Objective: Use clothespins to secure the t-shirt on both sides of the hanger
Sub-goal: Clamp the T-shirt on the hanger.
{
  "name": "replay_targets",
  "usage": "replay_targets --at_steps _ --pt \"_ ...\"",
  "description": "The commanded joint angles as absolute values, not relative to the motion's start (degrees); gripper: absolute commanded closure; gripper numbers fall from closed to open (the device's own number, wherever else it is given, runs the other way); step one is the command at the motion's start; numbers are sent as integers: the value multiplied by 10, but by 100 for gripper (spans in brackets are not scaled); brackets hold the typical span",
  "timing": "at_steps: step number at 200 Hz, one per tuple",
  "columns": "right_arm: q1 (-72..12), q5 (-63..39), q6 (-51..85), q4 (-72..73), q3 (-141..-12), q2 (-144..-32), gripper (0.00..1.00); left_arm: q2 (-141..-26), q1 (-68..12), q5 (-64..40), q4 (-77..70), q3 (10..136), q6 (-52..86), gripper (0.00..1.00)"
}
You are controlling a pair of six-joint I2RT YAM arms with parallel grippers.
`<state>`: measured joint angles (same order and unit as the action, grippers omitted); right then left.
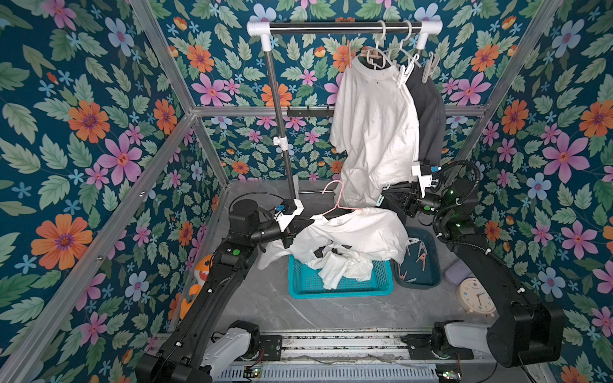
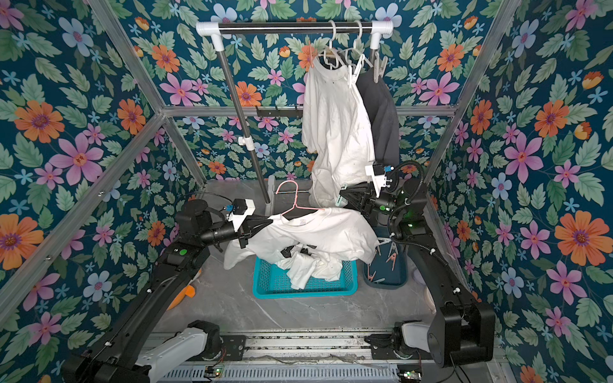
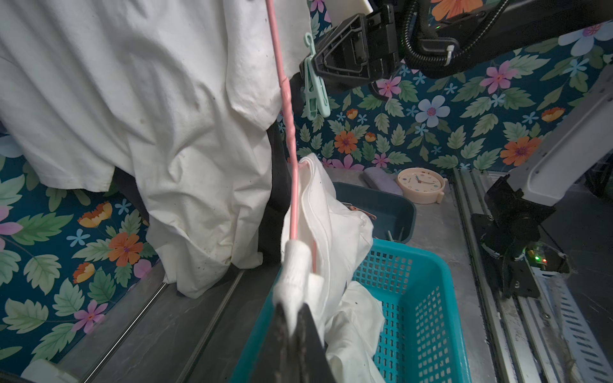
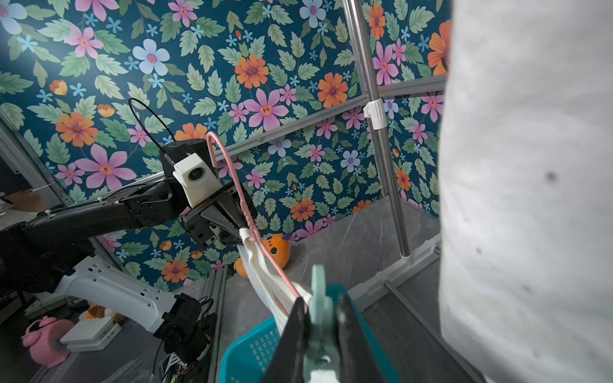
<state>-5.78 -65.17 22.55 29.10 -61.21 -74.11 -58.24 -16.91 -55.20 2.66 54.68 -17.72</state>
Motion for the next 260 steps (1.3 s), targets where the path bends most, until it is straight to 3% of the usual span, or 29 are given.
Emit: replay_targets --at_steps 1,70,150,260 --pt "-58 -685 230 348 -614 -749 100 -580 -167 -574 -4 548 -165 100" --pt "-55 -759 292 448 -648 -809 100 -581 -161 -586 -10 553 -156 100" --pt "-43 -812 585 798 -670 -928 100 -584 -153 -602 -28 556 -136 100" --pt "-53 -826 606 816 -676 -974 100 -584 -148 -608 -49 552 -124 100"
